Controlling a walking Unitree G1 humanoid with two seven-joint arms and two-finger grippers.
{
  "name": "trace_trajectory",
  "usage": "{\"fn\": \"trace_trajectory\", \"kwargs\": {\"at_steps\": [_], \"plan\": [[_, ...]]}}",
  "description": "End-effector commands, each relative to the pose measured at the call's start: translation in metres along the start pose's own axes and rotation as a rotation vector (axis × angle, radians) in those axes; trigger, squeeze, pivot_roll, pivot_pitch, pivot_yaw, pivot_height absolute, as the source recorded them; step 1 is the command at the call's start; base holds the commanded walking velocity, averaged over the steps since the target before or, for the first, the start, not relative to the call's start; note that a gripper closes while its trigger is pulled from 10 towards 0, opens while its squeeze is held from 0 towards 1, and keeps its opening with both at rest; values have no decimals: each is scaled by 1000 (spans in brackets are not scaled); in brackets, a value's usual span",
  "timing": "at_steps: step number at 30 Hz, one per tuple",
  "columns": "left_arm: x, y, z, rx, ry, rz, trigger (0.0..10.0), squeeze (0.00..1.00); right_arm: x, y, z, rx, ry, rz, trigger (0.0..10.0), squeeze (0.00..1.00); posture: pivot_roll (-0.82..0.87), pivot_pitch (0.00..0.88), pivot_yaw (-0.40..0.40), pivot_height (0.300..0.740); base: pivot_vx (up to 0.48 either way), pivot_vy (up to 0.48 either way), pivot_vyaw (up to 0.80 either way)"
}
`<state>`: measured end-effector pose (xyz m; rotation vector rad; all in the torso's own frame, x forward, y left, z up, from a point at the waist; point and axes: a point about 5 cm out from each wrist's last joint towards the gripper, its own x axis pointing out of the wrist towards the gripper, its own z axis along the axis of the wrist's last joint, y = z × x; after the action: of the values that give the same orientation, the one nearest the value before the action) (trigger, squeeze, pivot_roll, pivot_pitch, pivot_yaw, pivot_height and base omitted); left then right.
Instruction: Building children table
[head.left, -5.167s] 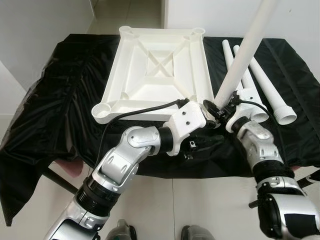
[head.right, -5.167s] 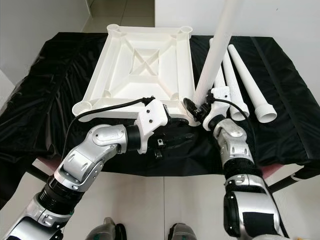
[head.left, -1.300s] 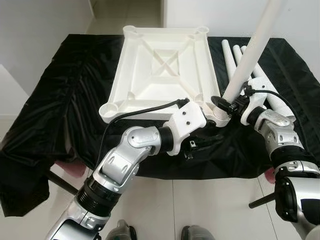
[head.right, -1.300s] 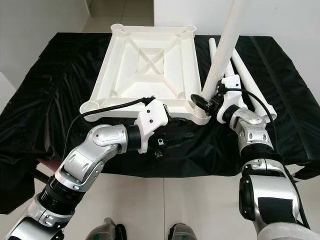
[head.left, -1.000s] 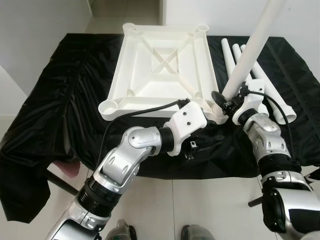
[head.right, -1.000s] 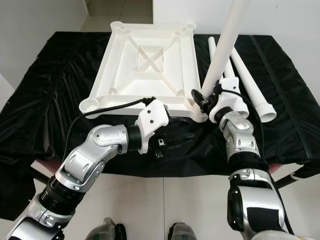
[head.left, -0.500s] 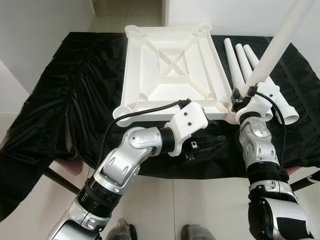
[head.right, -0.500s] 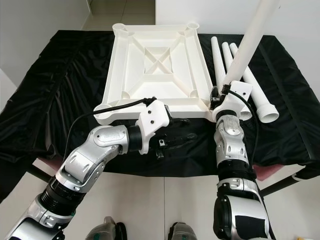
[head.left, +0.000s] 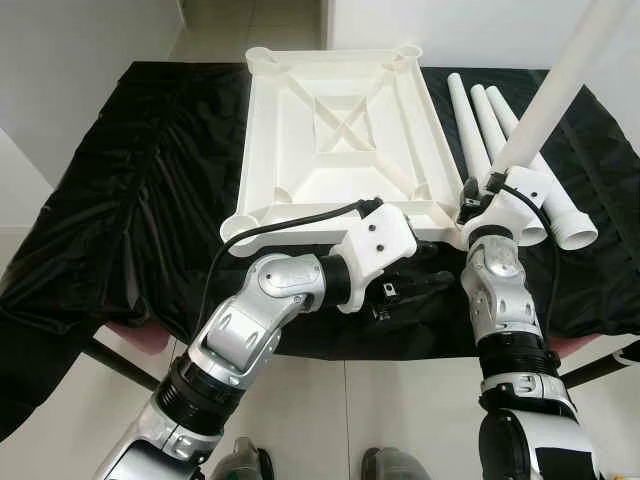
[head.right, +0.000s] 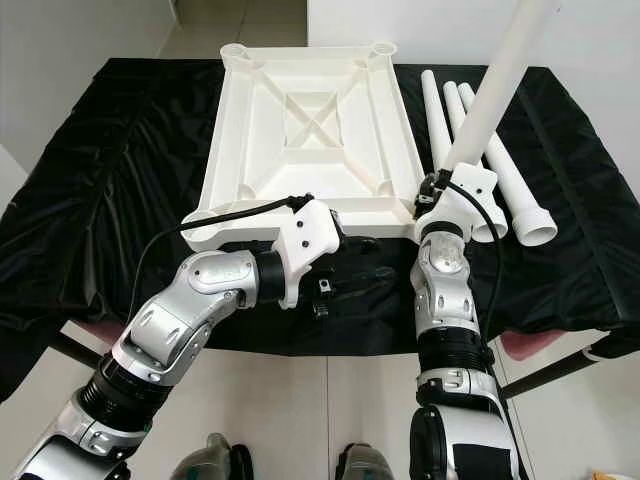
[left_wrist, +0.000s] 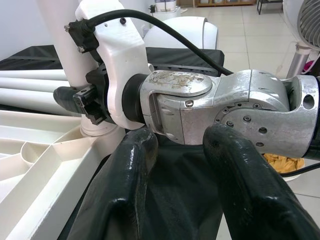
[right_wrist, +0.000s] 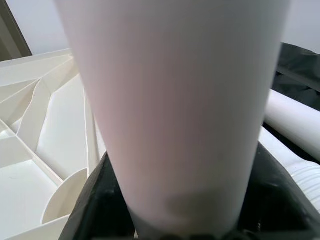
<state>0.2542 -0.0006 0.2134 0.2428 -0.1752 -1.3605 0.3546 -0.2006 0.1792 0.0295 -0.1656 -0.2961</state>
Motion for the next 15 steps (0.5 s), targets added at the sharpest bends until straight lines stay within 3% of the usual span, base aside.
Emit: {"fn": "trace_trajectory", "kwargs": {"at_steps": [1,2,15], "plan": [[1,1,-1,1,6,24,10000,0,-2,4,0,13,3,14,10000,31,-66,75,47,740,0,0,0],[1,1,-1,1,5,25,10000,0,-3,5,1,16,-3,26,10000,1000,-66,75,47,740,0,0,0],[1,2,0,0,5,25,10000,0,-14,20,5,59,-6,166,10000,1000,-75,88,54,740,0,0,0]]}}
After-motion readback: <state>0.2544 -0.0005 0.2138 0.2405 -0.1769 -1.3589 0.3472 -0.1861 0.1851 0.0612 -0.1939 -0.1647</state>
